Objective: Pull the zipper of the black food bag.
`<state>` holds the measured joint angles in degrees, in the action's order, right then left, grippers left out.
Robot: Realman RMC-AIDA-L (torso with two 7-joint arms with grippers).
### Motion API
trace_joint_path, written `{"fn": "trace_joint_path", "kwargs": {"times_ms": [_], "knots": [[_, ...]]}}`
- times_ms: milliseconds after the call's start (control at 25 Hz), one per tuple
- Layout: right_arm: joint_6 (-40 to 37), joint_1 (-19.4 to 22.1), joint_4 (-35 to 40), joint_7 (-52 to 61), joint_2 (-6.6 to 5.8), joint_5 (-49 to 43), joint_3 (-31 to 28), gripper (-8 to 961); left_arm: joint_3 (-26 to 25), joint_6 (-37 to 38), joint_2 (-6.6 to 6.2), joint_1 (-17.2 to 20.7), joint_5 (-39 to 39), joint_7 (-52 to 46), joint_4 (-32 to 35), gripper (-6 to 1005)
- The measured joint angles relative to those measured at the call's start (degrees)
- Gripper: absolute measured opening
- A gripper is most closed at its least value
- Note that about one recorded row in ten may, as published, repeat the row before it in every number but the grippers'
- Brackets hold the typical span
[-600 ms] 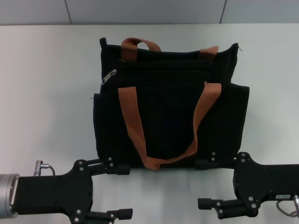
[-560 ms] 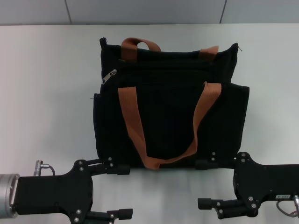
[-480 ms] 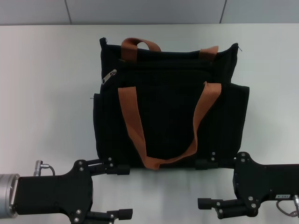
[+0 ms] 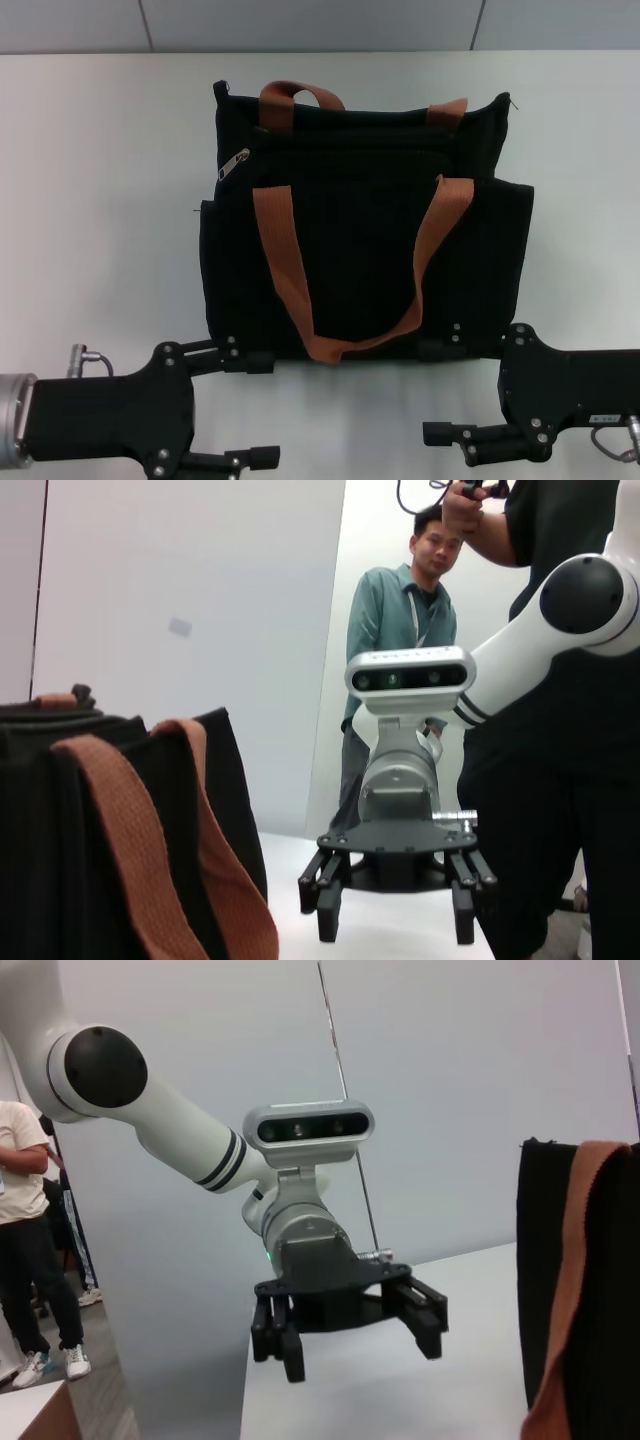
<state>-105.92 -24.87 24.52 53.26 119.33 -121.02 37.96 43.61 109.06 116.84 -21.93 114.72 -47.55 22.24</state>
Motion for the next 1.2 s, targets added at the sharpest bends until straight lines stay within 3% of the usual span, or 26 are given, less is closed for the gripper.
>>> {"fn": "trace_joint_path", "kwargs": {"times_ms": [320, 600, 720, 840, 1000, 1040, 1200], "knots": [[0.34, 0.28, 0.00, 0.18, -0.06, 0.00, -0.31, 777, -4.64, 3.83, -0.75, -0.14, -0.39, 0.00, 0.00, 806], [0.37, 0.26, 0.00, 0.40, -0.16, 0.00, -0.37, 776, -20.27, 5.66, -1.96, -0.14, -1.92, -3.64, 0.00, 804], [0.37, 0.26, 0.00, 0.44, -0.15, -0.04, -0.43, 776, -26.54, 2.73, -4.04, -0.46, -2.59, -4.44, 0.07, 803], [0.38, 0.33, 0.00, 0.46, -0.15, -0.05, -0.44, 775, -27.13, -0.76, -5.08, -1.11, -2.57, -4.76, 0.27, 801], [0.38, 0.48, 0.00, 0.49, -0.15, -0.07, -0.43, 774, -26.04, -7.10, -5.14, -2.18, -1.91, -4.61, 1.21, 800], [0.38, 0.49, 0.00, 0.50, -0.15, -0.07, -0.44, 774, -22.46, -11.14, -4.57, -3.12, -1.55, -4.47, 2.07, 800], [0.37, 0.51, 0.00, 0.54, -0.15, -0.12, -0.46, 774, -17.22, -12.13, -4.07, -4.53, -1.51, -4.57, 2.27, 798]]}}
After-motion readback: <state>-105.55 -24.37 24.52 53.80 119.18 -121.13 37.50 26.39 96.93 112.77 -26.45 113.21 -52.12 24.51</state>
